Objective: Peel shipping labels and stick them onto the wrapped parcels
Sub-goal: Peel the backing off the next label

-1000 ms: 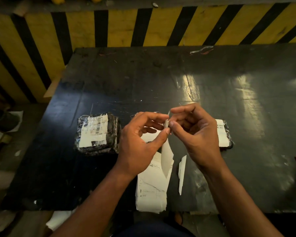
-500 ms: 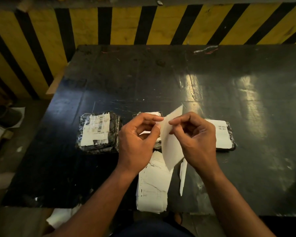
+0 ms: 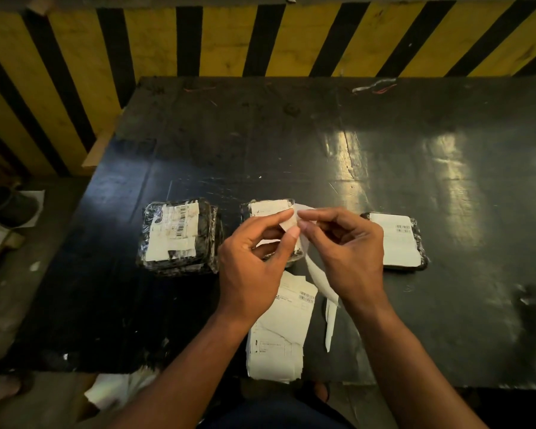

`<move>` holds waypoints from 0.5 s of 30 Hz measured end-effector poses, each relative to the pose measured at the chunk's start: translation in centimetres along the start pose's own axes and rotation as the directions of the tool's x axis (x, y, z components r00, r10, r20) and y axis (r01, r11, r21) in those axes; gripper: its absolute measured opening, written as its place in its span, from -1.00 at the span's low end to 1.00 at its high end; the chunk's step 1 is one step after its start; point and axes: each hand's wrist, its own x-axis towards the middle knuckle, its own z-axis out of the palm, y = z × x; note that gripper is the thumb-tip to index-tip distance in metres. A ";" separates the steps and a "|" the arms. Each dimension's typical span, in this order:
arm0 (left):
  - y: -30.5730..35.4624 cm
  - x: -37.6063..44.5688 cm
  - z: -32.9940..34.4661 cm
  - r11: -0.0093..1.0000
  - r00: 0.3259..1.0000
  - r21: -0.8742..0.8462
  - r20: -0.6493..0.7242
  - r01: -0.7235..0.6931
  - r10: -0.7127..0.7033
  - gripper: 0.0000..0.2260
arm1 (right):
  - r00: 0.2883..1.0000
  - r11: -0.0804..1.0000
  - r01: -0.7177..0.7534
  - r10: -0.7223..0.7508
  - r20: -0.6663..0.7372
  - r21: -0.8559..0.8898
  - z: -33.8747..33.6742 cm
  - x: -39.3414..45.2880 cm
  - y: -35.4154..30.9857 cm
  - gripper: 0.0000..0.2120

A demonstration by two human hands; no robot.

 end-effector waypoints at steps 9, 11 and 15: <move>-2.1 0.6 -0.9 0.997 0.995 0.038 -0.083 0.065 -0.062 -0.72 | 0.977 0.959 0.070 -0.122 -0.178 -0.273 -0.3 -0.4 2.8 -0.83; -3.1 0.6 -1.3 0.994 0.993 0.069 -0.092 0.086 -0.080 -0.72 | 0.964 0.952 0.041 -0.118 -0.239 -0.302 -0.5 -0.7 4.0 -0.83; -4.9 0.6 -2.2 0.985 0.989 0.124 -0.109 0.116 -0.103 -0.71 | 0.950 0.950 -0.011 -0.087 -0.298 -0.313 -1.1 -1.1 5.7 -0.80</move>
